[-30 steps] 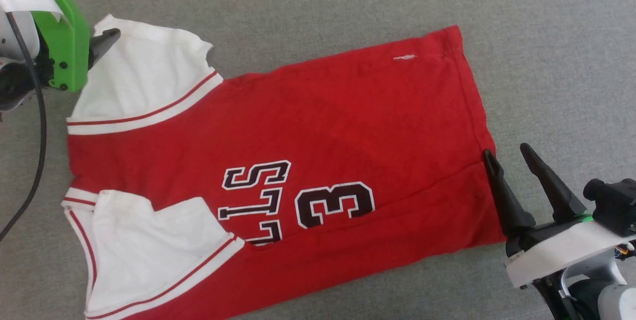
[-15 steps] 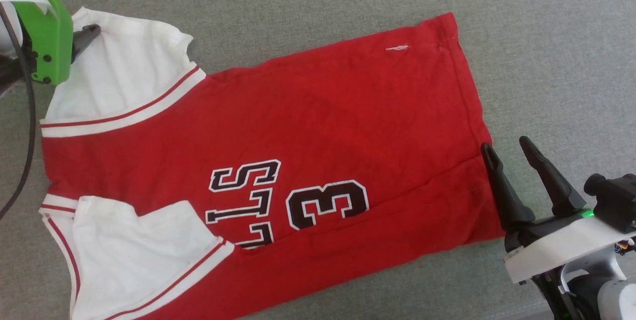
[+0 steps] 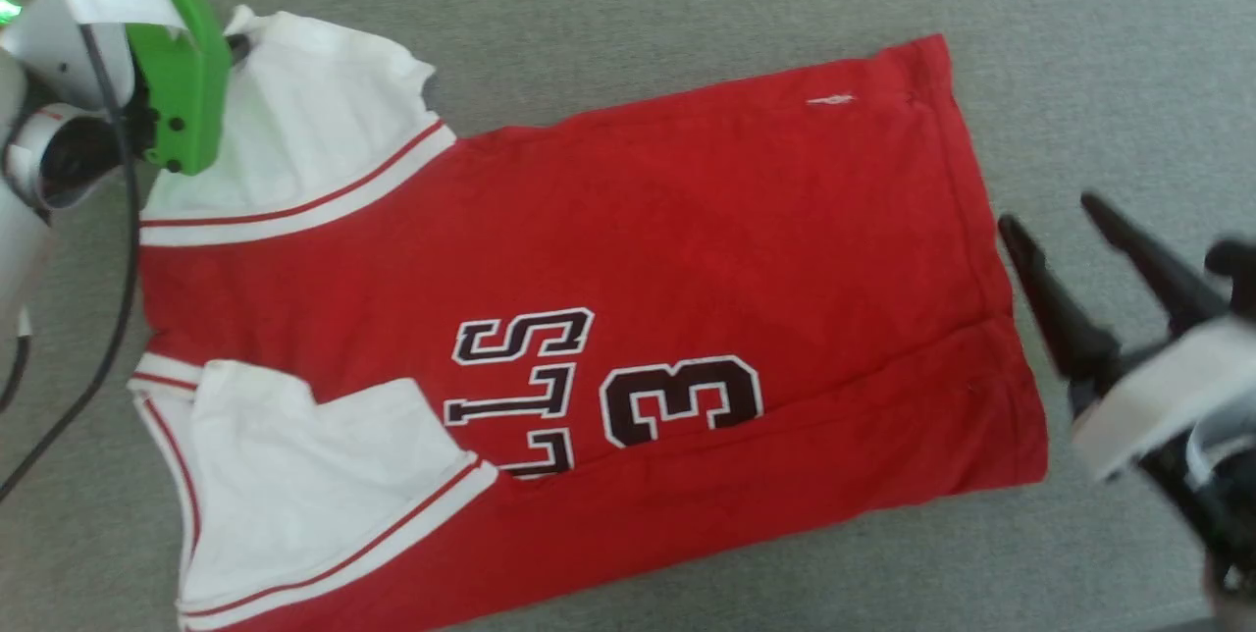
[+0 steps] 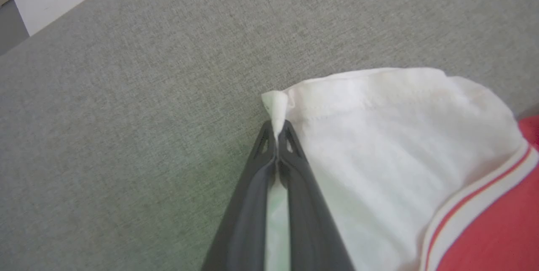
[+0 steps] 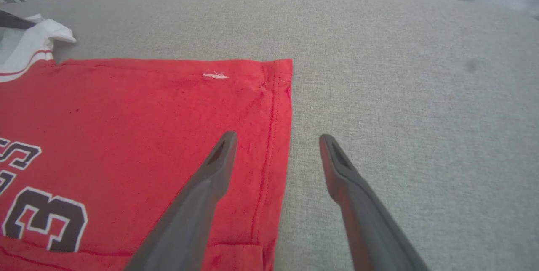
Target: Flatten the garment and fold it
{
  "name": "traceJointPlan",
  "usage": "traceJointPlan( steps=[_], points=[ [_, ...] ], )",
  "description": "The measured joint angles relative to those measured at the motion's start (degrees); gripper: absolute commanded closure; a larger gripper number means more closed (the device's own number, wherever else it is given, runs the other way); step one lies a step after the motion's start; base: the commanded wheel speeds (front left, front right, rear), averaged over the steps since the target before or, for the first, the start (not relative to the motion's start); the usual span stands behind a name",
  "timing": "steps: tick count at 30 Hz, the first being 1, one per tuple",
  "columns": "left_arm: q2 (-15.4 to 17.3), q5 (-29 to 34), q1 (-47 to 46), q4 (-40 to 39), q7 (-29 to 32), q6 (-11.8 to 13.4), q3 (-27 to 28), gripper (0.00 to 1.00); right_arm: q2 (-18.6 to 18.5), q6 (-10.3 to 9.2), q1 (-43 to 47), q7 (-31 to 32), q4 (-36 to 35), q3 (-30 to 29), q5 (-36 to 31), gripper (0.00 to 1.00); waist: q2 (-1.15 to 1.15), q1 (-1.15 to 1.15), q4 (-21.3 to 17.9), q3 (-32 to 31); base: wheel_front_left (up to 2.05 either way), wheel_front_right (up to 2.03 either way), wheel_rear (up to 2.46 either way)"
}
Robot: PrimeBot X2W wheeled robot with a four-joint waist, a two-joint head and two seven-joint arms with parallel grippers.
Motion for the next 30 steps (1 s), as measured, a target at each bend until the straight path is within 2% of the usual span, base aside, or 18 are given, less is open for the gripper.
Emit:
traceJointPlan(
  steps=[5,11,18,27,28,29,30],
  points=[
    [-0.8,-0.5,-0.2,-2.6,-1.2,0.0,-2.1,1.0,-6.8,0.0,-11.4,12.7,5.5,3.0,4.6,0.0,0.0,0.0,2.4,-0.4,0.0,0.0,0.0],
    [-0.9,-0.9,-1.6,-4.9,-2.7,0.0,-4.6,1.0,-11.7,0.0,-24.6,20.8,16.9,9.8,6.5,0.0,0.0,0.0,4.9,0.2,0.0,0.0,0.0],
    [-1.3,-1.4,-3.1,-6.2,-4.9,0.0,-7.2,1.0,-14.2,0.01,-34.4,21.4,26.9,18.1,5.5,0.0,0.0,0.0,7.0,1.6,0.0,0.0,0.0],
    [-1.5,-3.4,-4.2,-6.5,-7.2,0.0,-10.4,1.0,-15.6,0.01,-39.7,20.3,34.0,25.0,5.6,0.0,0.0,0.0,8.2,1.3,0.0,0.0,0.0],
    [-1.5,-3.6,-4.4,-6.5,-7.3,0.0,-10.6,1.0,-15.8,0.01,-40.1,20.2,34.5,25.7,5.8,0.54,0.0,0.0,8.3,1.3,0.0,0.0,0.0],
    [-1.5,-3.7,-4.5,-6.5,-7.7,0.0,-10.8,1.0,-15.9,0.01,-40.4,20.1,34.8,26.3,6.1,1.0,0.0,-0.01,8.3,1.3,0.0,0.0,0.0],
    [-1.5,-3.9,-4.5,-6.4,-7.8,0.0,-11.0,1.0,-16.1,0.01,-40.7,19.8,35.0,26.9,6.4,1.0,0.0,0.0,8.4,1.3,0.0,0.0,0.0]
  ],
)
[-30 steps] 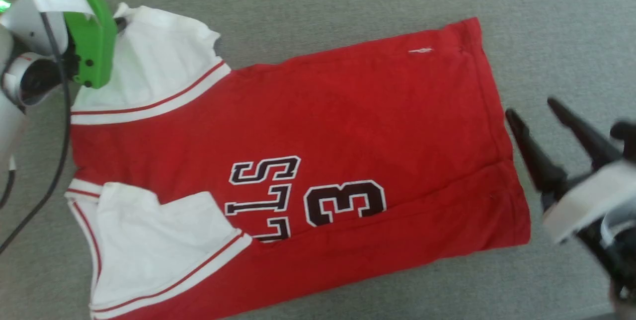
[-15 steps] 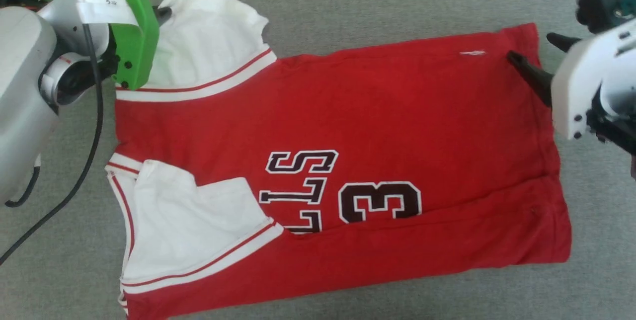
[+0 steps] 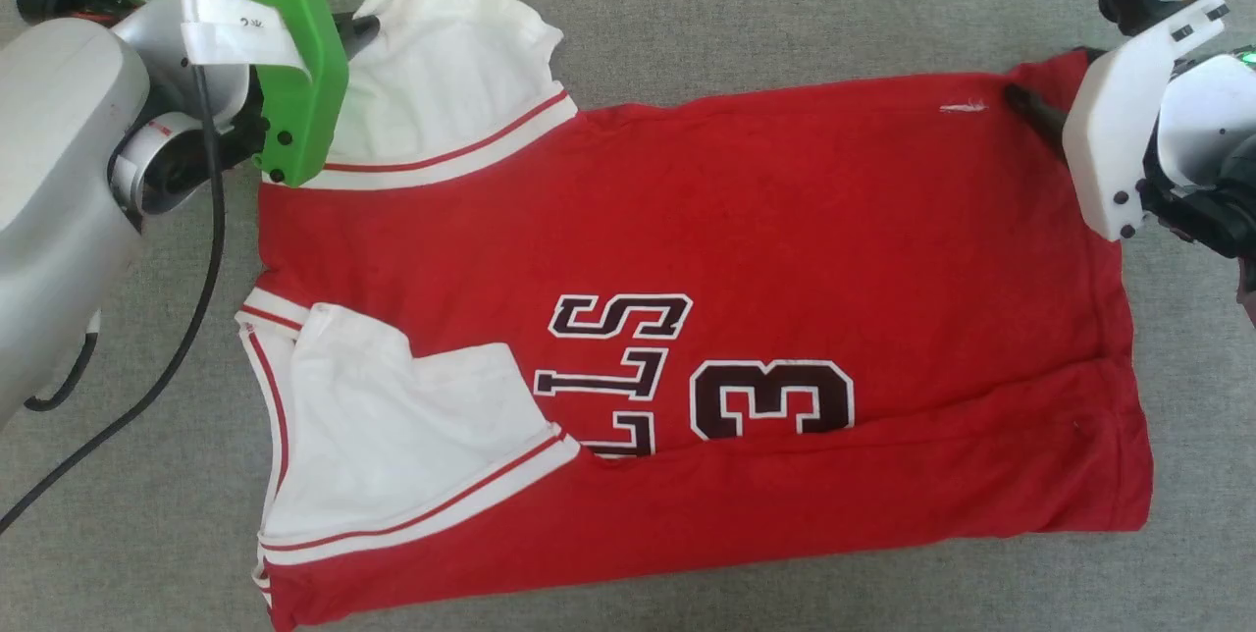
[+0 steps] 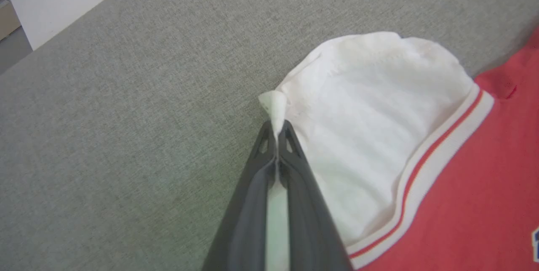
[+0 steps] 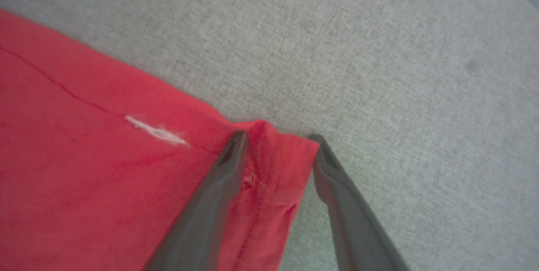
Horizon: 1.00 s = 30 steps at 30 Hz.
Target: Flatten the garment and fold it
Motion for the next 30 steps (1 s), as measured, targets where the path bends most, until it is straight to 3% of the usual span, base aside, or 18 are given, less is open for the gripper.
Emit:
traceJointPlan(
  steps=[9,18,23,30],
  points=[
    [-1.1,-1.3,0.2,3.4,-5.4,0.0,-0.5,1.0,0.4,0.0,0.8,-6.9,3.5,0.4,2.8,1.0,0.0,0.0,0.4,-2.1,0.0,0.0,0.0],
    [-1.4,-4.6,6.4,3.0,-11.0,0.4,0.3,1.0,-1.9,0.0,10.5,-11.1,3.1,-1.7,7.8,1.0,0.0,0.0,1.1,-9.2,0.0,0.0,0.0],
    [0.3,-5.9,11.0,-1.4,-13.3,2.4,0.6,1.0,-3.2,0.0,16.8,-13.4,-0.2,-4.0,10.4,1.0,0.0,0.0,1.9,-13.5,0.0,0.0,0.0],
    [5.1,-8.1,18.9,-12.6,-15.2,7.5,0.6,1.0,-4.8,0.0,25.1,-15.7,-6.8,-7.7,11.4,1.0,0.0,0.0,3.7,-18.9,0.0,0.0,0.0]
  ],
)
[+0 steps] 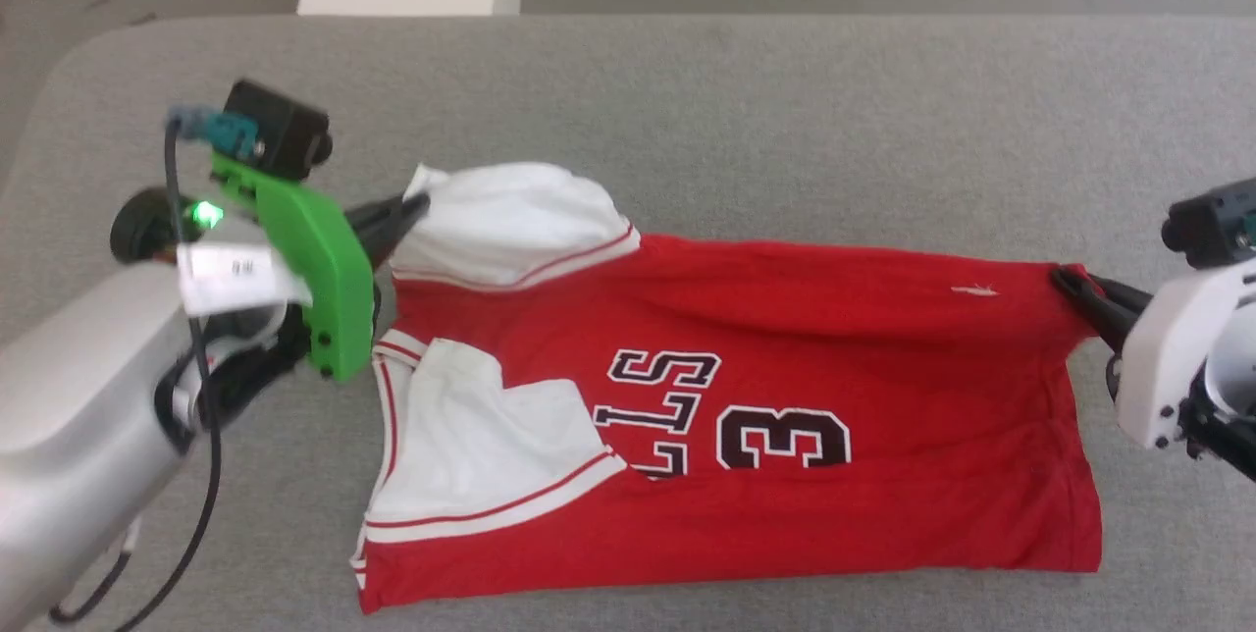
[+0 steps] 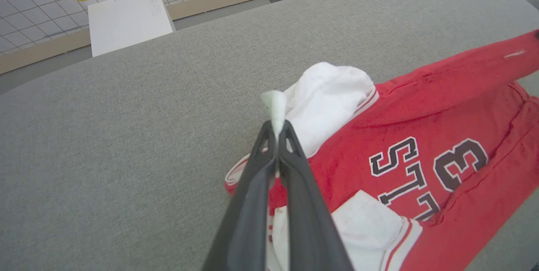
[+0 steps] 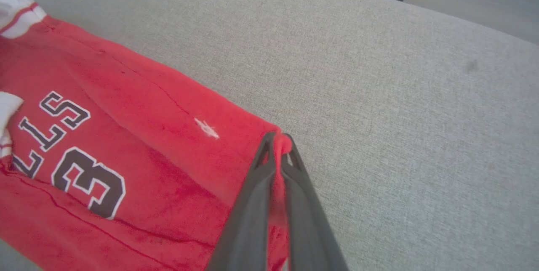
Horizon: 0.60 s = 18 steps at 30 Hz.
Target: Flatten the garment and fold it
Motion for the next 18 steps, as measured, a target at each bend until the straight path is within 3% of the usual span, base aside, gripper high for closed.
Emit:
traceJointPlan(
  steps=[11,18],
  points=[
    [9.2,-3.0,11.4,-17.7,-2.3,8.1,-0.6,1.0,-1.4,0.0,11.7,-2.2,-9.4,-6.4,-0.1,1.0,0.0,0.0,4.0,-4.1,0.0,0.0,0.0],
    [12.5,-4.3,17.0,-23.1,-1.8,9.8,-3.1,1.0,-4.3,0.0,20.3,0.9,-13.6,-7.3,0.7,1.0,0.0,0.0,5.4,-5.8,0.0,0.0,0.0]
  ],
)
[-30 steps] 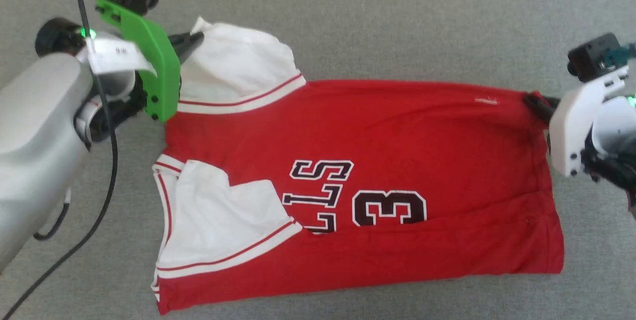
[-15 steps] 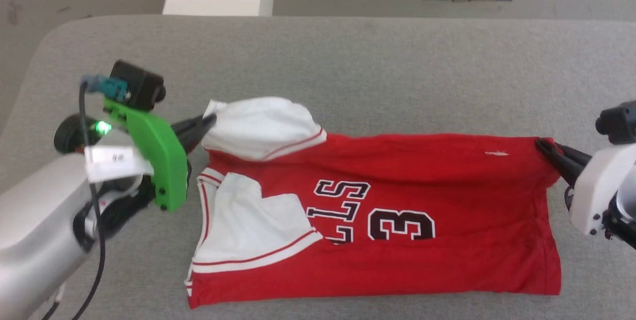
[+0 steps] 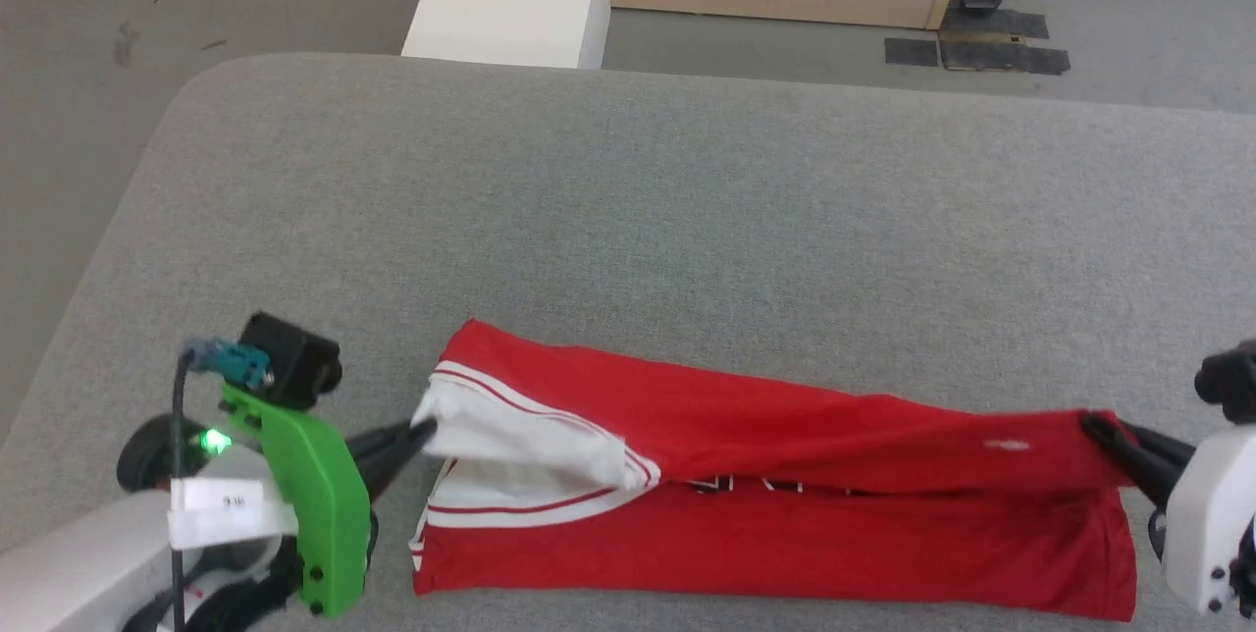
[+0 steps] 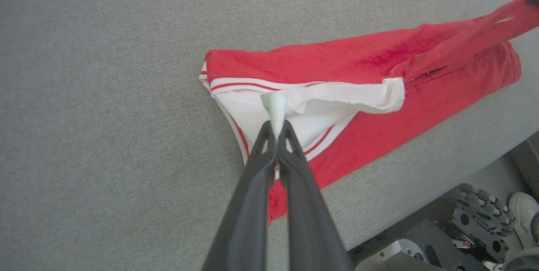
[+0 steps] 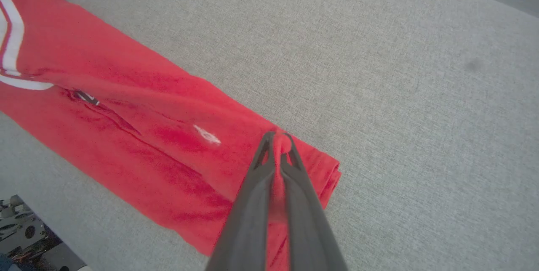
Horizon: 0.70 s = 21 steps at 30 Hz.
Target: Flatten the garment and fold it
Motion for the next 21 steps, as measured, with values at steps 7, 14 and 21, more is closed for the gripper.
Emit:
traceJointPlan(
  steps=[7,14,21],
  points=[
    [0.8,-0.4,2.7,-0.7,1.6,0.1,-3.2,1.0,-1.4,0.0,3.3,1.5,-1.2,0.5,0.2,1.0,0.0,0.0,0.2,0.3,0.0,0.0,0.0],
    [-1.2,2.0,3.2,3.4,1.8,-0.4,-4.9,1.0,-1.6,0.0,3.3,1.7,-0.5,3.6,-0.5,1.0,0.0,0.0,-0.1,1.5,0.0,0.0,0.0],
    [-4.0,2.6,3.4,6.5,0.2,-0.9,-4.9,0.0,-1.3,0.0,2.8,2.4,0.9,4.7,-0.3,0.0,0.0,0.0,-0.2,1.4,0.0,0.0,0.0]
  ],
)
